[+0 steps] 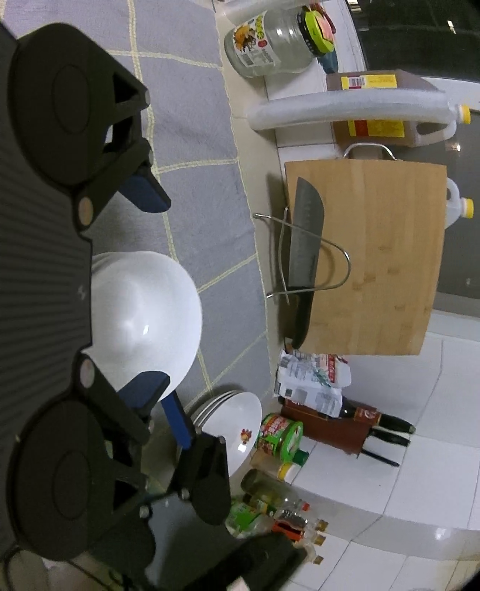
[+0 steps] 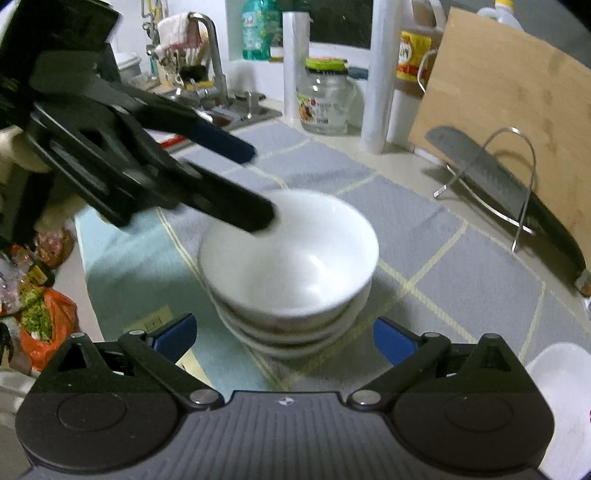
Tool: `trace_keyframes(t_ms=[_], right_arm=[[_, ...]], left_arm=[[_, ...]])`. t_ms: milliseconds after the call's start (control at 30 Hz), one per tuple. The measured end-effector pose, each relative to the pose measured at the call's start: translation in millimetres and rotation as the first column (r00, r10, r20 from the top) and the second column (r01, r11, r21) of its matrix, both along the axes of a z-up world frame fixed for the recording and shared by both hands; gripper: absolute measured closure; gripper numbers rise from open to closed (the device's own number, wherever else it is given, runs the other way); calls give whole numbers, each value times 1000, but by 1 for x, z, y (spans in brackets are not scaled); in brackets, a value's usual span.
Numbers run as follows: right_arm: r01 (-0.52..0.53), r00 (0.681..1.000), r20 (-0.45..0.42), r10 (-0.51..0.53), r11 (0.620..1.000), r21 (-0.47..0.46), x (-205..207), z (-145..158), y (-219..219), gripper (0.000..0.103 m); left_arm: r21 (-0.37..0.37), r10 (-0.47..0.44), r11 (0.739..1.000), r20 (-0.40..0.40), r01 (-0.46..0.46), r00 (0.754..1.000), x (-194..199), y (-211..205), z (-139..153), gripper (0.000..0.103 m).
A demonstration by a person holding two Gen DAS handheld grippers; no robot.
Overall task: Organize plates and bowls
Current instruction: 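Open the left tool to release the bowl onto the stack, then grasp the rims of the three-bowl stack with both tools from opposite sides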
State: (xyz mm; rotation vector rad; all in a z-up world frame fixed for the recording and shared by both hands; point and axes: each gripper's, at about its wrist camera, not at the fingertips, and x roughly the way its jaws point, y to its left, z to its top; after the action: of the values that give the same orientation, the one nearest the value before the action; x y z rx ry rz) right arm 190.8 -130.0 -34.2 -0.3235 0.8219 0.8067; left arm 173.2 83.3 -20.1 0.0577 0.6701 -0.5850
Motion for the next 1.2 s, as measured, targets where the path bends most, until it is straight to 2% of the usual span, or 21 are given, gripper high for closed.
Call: trace_keyframes(t_ms=[100,433,633,767,933,1033,1200], right_arm=[[10,1000,-14,-11,1000,-22,-2,-12,-2,0],[63,995,-66,-69,995,-80,4,-57,-9,0],[56,998,-34,-58,996,-76,0,-60,-14,0],[43,999,-24,-44,997,-63,0,-61,-17,0],[29,1000,-2,-29,999,-37,-3,-63,-22,0],[23,1000,13,-23,1000,-20,-6,-65,-25,0],[-1,999,35,1,1000,5,-5,-67,-30,0]], left_arm=[[24,6,1000,13,-6,1000,-13,8,0,7],[75,5,997,-103,2,995,-29,11,-29,7],[102,-11,994,-165,29,986,-23,-4,-61,7],[145,-18,988,-201,48,979,-14,-14,-81,7],[191,-62,977,-170,94,984,-14,-21,-88,1],[242,-129,959,-102,150,986,-17,-22,-94,0],[170,-197,966,4,193,980,-22,-4,-105,0]])
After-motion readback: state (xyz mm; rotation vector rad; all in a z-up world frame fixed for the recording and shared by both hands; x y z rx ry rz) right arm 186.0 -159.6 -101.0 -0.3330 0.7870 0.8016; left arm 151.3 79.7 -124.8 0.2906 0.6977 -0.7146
